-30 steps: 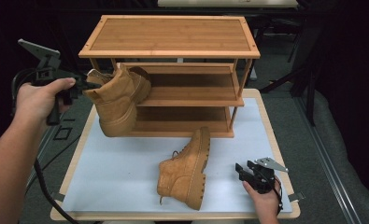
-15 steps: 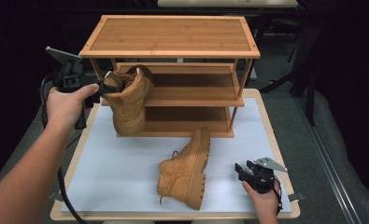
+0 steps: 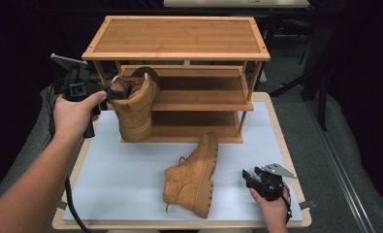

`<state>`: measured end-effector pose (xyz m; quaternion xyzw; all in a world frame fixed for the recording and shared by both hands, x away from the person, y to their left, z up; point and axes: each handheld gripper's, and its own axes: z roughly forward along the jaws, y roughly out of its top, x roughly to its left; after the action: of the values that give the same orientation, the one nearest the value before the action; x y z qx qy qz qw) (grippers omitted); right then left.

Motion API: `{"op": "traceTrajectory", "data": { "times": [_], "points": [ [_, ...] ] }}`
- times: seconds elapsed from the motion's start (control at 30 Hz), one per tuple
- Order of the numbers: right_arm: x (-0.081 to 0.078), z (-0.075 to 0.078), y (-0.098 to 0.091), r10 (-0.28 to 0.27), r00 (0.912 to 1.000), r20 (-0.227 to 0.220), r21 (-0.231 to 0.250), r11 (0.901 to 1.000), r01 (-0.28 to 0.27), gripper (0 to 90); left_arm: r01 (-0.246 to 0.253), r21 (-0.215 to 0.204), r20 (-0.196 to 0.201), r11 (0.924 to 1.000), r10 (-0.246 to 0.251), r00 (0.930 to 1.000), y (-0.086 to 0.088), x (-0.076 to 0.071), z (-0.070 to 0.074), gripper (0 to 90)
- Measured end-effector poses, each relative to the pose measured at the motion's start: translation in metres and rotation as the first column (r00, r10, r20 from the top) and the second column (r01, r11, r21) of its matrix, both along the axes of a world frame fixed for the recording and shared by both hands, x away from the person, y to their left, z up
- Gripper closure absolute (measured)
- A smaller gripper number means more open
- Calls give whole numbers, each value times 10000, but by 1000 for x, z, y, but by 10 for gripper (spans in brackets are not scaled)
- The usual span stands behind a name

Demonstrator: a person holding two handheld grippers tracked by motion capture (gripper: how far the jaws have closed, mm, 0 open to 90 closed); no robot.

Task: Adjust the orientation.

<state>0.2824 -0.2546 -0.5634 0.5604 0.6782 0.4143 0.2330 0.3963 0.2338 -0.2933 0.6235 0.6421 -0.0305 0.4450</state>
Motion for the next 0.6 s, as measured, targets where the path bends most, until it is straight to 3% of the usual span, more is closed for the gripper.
{"op": "traceTrajectory", "data": {
  "times": [0.1, 0.33, 0.47, 0.6],
  "points": [
    [1, -1, 1, 40, 10000, 63, 6, 10000, -40, 459, 10, 123, -56, 9999, -9, 10000, -5, 3, -5, 765],
    [2, 0, 0, 39, 10000, -89, 21, 10000, -39, 459, 35, -401, -123, 9992, -40, 9999, -5, 6, -14, 761],
    [3, -1, 1, 19, 10000, 87, 57, 10000, -19, 459, 277, 181, -26, 9995, -276, 9996, -9, 1, -13, 752],
    [3, -1, 2, 16, 10000, 67, 71, 10000, -16, 459, 264, -18, 193, 9996, -264, 9995, -5, -2, -15, 705]
  ]
}}
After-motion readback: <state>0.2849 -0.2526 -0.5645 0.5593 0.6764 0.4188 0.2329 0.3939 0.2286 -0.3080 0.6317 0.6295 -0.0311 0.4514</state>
